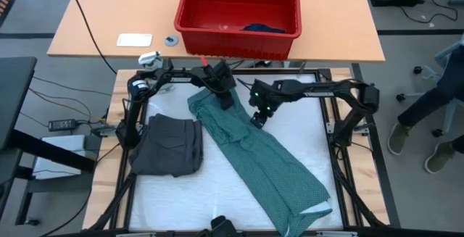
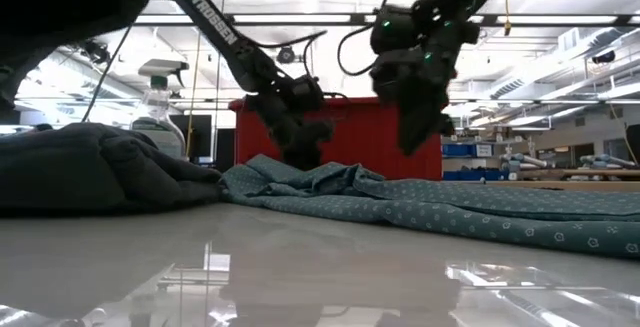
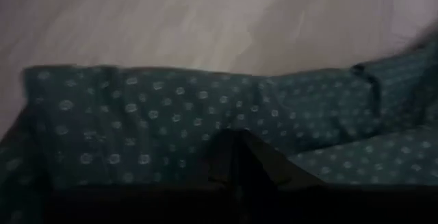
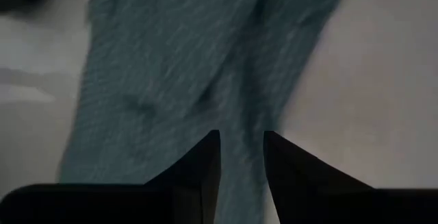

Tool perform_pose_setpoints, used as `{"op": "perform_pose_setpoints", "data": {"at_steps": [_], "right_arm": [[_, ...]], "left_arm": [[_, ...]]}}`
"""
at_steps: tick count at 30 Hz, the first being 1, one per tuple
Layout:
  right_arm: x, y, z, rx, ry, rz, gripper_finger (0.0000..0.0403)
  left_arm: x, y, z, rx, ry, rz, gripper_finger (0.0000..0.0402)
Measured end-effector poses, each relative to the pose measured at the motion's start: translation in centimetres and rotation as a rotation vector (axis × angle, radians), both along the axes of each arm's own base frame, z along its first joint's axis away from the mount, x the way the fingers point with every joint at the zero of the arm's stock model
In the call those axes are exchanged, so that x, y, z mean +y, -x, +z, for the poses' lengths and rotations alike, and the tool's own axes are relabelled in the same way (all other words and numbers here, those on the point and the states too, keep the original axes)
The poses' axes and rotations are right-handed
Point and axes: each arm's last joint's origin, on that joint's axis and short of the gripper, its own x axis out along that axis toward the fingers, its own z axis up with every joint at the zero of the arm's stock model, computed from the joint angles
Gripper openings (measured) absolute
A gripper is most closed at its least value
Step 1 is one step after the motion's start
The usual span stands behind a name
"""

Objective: Fold Laundry from Bin
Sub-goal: Fold the green polo shirt on the table

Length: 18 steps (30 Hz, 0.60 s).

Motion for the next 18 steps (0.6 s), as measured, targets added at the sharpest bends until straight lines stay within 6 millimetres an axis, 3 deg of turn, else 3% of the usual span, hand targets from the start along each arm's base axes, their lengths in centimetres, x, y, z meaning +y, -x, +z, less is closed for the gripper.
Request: {"op": "perform_pose_setpoints", "data": {"at_steps": [3, 8, 14, 18], "right_arm": [[2.1, 1.4, -0.6, 0.01, -0.026, -0.002, 0.0119], [5.6, 4.1, -3.3, 0.063, -0.107, -0.096, 0.0119], [7.6, 6.6, -6.2, 0.179, -0.127, -0.212, 0.0116], [9.1, 7.4, -6.6, 0.199, -0.147, -0.212, 0.0114]], "left_arm": [[0.1, -0.2, 0.2, -0.018, 0.005, 0.024, 0.001], [0.1, -0.1, 0.2, 0.001, 0.059, 0.13, 0.0003], [0.0, 0.1, 0.1, 0.035, 0.126, 0.236, 0.0003], [0.0, 0.1, 0.0, 0.045, 0.164, 0.286, 0.0003]]}}
